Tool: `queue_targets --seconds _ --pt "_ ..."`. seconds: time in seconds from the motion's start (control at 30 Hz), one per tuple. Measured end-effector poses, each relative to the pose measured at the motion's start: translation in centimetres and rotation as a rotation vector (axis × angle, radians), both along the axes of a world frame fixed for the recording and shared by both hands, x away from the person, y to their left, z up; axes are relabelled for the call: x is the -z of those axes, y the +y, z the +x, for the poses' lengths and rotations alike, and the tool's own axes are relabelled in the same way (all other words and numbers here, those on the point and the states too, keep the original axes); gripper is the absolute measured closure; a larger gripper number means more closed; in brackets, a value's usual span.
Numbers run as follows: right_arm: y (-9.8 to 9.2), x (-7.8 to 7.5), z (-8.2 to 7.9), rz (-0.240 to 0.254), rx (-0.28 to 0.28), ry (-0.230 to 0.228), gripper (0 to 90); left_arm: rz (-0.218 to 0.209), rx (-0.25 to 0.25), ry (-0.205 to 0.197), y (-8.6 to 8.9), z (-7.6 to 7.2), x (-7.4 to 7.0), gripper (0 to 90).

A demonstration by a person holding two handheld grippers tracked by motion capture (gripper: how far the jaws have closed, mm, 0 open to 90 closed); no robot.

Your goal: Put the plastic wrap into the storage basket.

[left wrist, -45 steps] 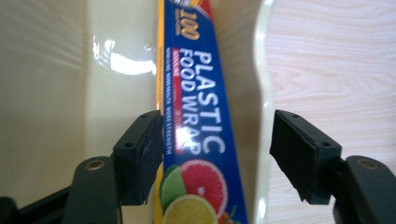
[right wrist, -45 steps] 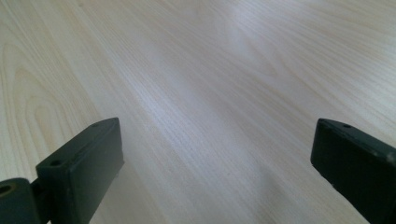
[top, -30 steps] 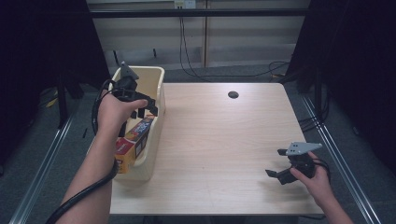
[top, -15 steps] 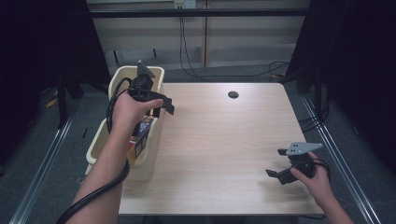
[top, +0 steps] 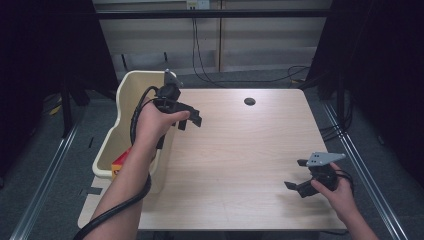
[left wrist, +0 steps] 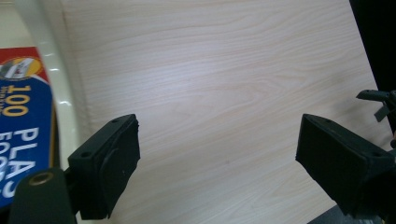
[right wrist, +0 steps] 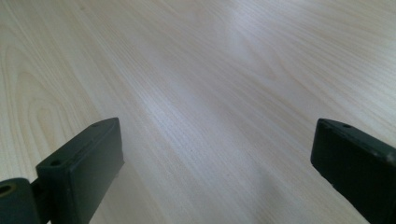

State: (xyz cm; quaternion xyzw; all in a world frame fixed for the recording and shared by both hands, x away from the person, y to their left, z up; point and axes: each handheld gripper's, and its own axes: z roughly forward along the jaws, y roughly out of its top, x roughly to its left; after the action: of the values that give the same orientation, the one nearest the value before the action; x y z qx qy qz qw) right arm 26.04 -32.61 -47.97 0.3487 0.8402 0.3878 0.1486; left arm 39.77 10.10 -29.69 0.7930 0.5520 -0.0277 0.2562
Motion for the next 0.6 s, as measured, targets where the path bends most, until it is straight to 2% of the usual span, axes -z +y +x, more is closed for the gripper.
queue_targets --seconds 0.3,0.4,0.6 --pt "0.0 0.0 0.0 0.001 -0.002 -0.002 2.2 -0.027 0.028 -0.011 -1.5 -0.4 1.1 13.1" --pt "0.0 0.0 0.0 -0.002 -0.001 -0.002 2.2 -0.035 0.058 -0.007 -2.1 -0.8 1.6 12.9" --pt "0.0 -0.1 0.0 -0.002 -0.005 -0.004 2.2 -0.046 0.076 -0.003 -2.7 -1.1 2.6 12.2"
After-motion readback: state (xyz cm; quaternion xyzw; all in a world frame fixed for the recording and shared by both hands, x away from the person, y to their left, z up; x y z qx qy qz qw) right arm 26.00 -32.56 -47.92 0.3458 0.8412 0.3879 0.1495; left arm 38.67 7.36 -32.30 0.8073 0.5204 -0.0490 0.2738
